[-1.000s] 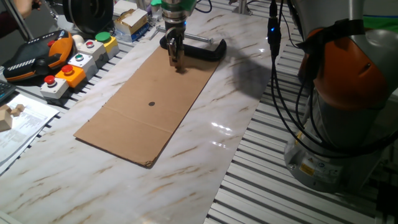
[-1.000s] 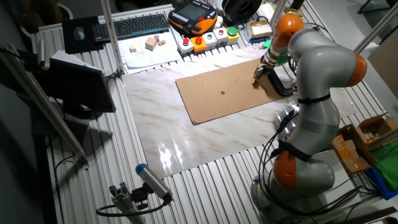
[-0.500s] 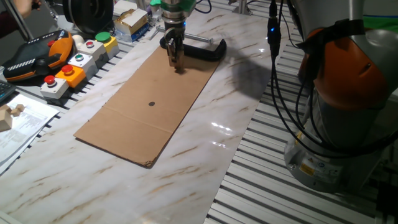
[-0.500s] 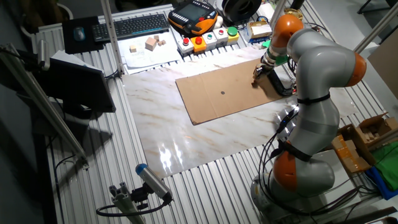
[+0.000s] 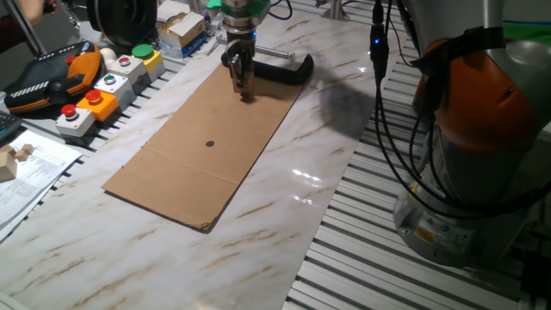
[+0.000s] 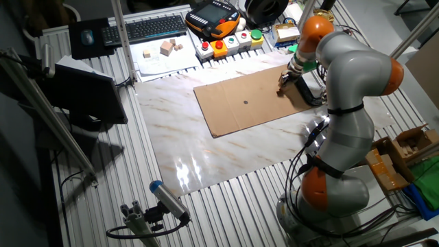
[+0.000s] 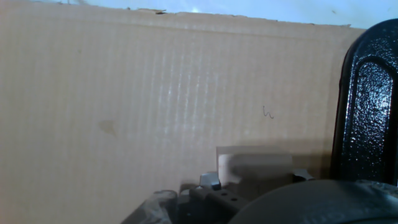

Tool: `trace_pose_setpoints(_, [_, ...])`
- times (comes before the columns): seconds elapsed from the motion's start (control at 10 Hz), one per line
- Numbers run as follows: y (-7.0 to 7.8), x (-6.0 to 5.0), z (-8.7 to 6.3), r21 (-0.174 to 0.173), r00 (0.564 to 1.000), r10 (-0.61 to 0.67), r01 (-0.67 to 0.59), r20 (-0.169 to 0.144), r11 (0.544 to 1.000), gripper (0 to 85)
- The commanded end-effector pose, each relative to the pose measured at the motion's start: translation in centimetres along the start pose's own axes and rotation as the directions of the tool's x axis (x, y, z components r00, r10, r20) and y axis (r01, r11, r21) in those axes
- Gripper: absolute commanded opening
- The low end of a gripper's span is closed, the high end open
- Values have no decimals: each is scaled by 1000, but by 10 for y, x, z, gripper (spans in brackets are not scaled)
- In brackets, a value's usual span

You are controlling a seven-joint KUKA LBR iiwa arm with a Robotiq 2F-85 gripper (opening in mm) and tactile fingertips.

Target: Hold a small block with the gripper and sweep it from left to right on the table

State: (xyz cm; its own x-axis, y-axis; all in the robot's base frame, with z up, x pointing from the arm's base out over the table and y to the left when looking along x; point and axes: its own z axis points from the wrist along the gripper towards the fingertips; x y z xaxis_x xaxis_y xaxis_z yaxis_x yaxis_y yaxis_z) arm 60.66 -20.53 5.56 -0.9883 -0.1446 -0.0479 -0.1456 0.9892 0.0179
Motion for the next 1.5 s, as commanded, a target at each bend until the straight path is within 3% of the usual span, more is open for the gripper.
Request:
trace_pose_setpoints(0.0, [0,0,0,1,1000,3,-3,-2,1000,7])
trace_pose_setpoints(1.4, [15,-2,1,16,998,58,-57,-9,998,7])
